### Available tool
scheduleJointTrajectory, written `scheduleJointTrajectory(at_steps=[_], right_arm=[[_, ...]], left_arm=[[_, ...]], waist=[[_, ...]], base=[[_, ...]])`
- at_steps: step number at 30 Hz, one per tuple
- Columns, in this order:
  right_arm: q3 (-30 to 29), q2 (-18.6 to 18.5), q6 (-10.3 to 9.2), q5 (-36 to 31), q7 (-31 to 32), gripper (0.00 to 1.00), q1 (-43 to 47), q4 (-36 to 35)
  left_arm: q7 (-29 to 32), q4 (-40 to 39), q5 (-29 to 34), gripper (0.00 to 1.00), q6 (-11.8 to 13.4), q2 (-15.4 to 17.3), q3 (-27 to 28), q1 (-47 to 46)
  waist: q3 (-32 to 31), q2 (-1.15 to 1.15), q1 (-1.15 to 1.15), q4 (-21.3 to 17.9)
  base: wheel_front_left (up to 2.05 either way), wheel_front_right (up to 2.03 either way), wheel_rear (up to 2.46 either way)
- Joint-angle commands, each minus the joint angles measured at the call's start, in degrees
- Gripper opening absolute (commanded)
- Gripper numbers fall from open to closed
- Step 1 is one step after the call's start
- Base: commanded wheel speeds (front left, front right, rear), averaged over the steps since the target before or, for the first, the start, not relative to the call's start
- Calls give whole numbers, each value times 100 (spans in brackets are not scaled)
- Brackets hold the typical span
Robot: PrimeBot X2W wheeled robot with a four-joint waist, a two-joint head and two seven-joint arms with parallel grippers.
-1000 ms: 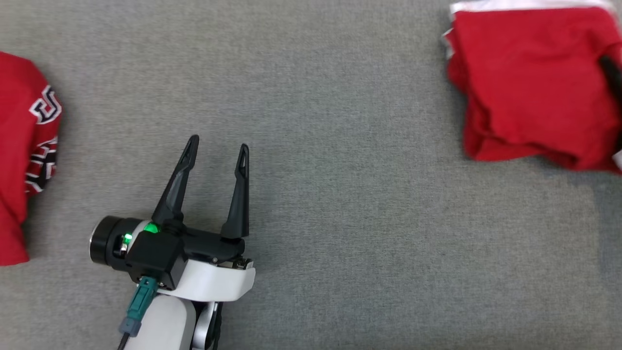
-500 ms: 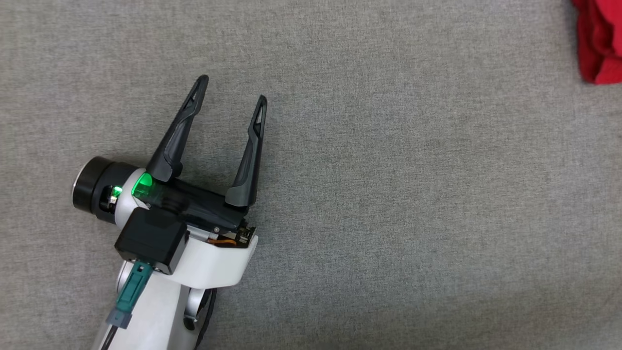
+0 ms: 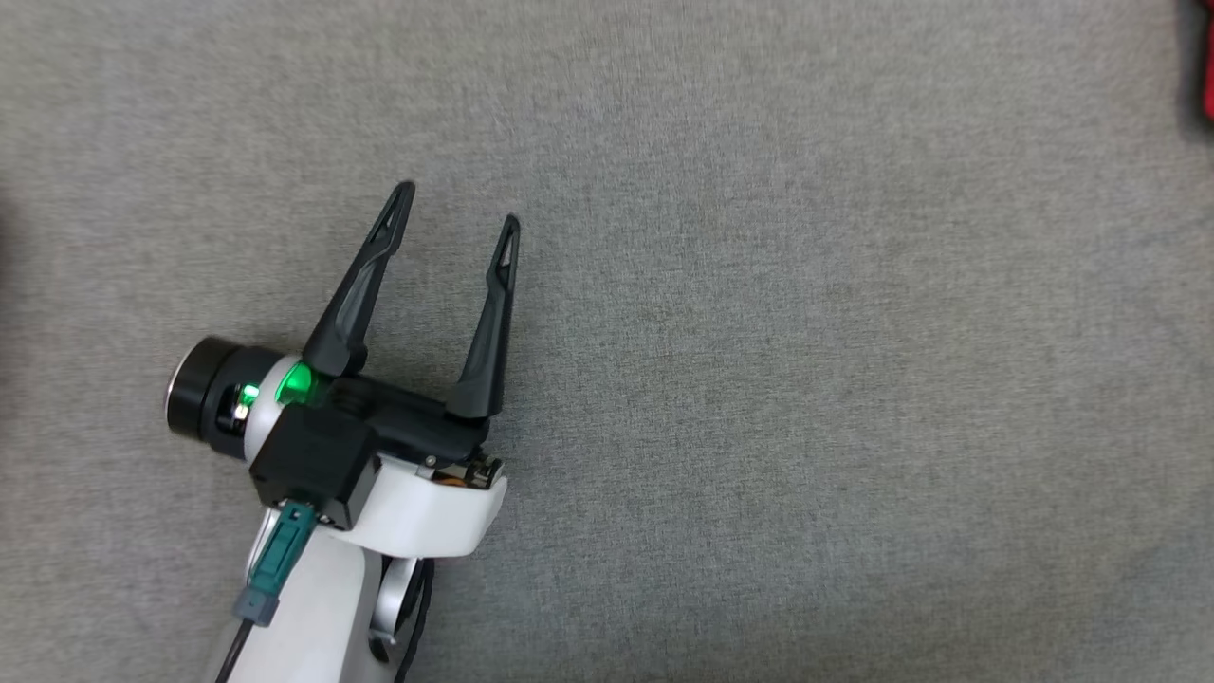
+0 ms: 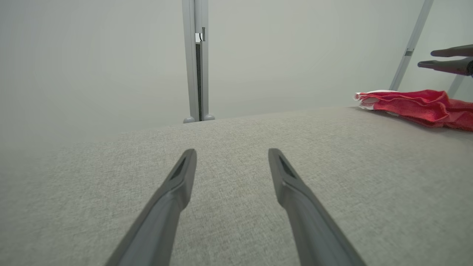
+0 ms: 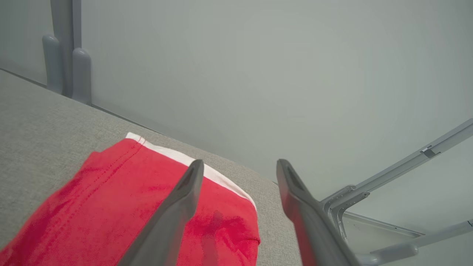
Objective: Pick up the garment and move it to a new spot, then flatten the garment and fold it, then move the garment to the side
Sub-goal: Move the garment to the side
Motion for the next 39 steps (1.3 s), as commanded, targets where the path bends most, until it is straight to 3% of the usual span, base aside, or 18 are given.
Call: scheduleJointTrajectory(at_steps=[1, 3, 7, 10, 18, 23, 29, 39], right_arm=[[-77, 146, -13, -81, -55, 100, 27, 28], [-307, 563, -13, -348, -95, 100, 285, -33], [-1276, 1200, -13, -935, -93, 100, 1198, -847], [-2214, 2053, -13, -1556, -87, 100, 2529, -1772], [-3600, 3826, -13, -2534, -87, 100, 4777, -3424], [-3505, 4178, -13, -2711, -88, 100, 5756, -3965], [-3191, 4240, -13, -2653, -89, 100, 6651, -4183], [-3198, 4277, -13, -2603, -89, 100, 6981, -4237]], left_arm=[[25, 72, -42, 100, 33, 16, 39, 113], [15, 139, -133, 100, 87, -12, 77, 219], [14, 395, -361, 100, 176, -59, 130, 508], [13, 633, -649, 100, 228, -89, 226, 819], [14, 578, -1040, 100, 311, -96, 406, 1470], [14, 661, -983, 100, 260, -95, 385, 1919], [14, 569, -910, 100, 375, -97, 395, 2370], [14, 553, -813, 100, 387, -97, 313, 2601]], waist=[[-341, 0, 0, 92], [-653, 0, 0, 163], [-1266, 0, 0, 339], [-1874, 0, 0, 507], [-2815, 0, 0, 599], [-3326, 0, 0, 576], [-3745, 0, 0, 503], [-3826, 0, 0, 426]], base=[[0, 0, 0], [0, 0, 0], [0, 0, 0], [0, 0, 0], [0, 0, 0], [0, 0, 0], [0, 0, 0], [0, 0, 0]])
